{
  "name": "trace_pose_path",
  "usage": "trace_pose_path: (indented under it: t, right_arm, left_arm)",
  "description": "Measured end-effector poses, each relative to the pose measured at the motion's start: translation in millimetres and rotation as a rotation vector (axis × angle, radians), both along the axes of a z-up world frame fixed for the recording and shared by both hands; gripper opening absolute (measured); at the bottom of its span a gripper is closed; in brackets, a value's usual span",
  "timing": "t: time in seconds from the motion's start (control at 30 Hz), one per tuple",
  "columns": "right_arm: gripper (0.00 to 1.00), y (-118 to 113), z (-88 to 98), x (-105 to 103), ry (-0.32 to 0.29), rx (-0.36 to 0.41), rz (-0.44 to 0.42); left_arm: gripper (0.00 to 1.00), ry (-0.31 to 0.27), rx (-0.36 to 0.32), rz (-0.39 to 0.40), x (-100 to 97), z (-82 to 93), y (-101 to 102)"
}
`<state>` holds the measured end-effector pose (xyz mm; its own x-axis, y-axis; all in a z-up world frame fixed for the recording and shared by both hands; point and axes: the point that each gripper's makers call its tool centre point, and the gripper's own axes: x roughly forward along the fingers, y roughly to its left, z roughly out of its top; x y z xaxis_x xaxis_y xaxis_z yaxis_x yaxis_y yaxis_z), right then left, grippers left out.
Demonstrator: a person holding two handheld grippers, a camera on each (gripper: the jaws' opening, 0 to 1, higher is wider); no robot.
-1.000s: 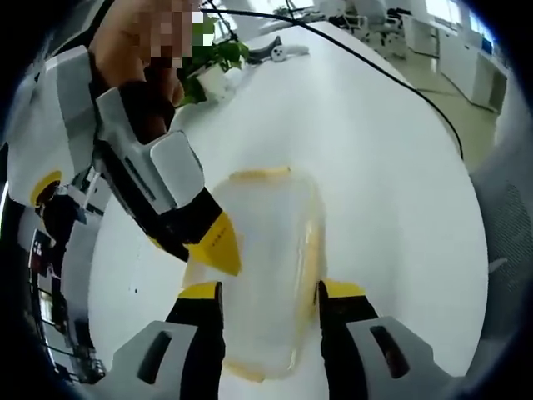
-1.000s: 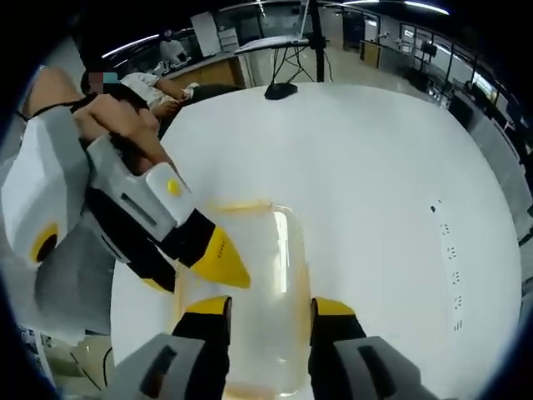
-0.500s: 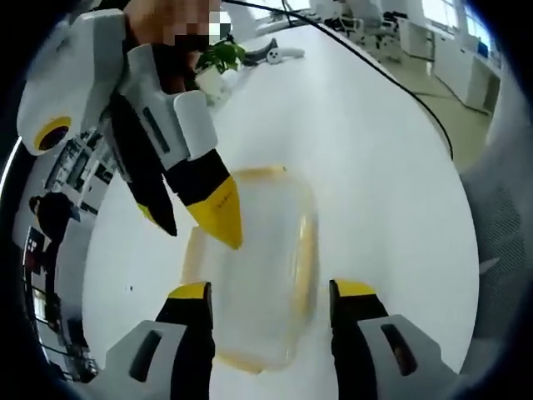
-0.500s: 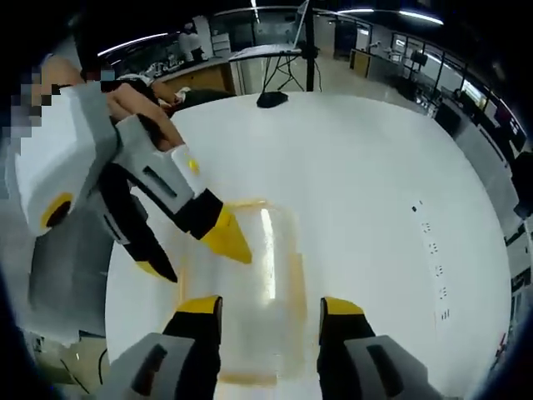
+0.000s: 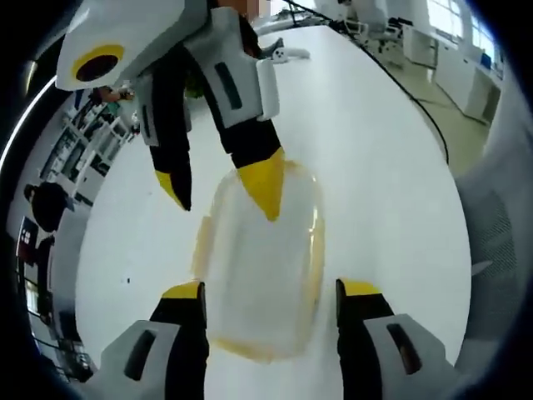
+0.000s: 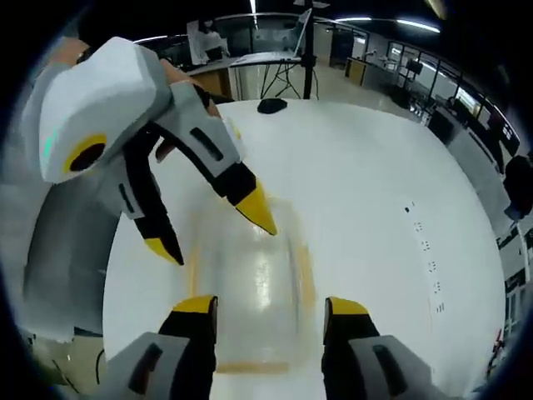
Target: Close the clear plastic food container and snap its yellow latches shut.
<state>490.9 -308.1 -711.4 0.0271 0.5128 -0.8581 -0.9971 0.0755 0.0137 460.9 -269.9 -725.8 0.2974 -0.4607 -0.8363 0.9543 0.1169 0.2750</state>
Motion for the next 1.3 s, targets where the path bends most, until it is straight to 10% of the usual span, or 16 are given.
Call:
trace_pose_path:
  t: [1.3]
  right_arm:
    - [0.73, -24.2, -40.7, -18.7, -0.112, -0.102, -0.009]
  left_arm:
    - [0.79, 0.080, 0.120, -0.043, 22.5, -34.1, 13.7]
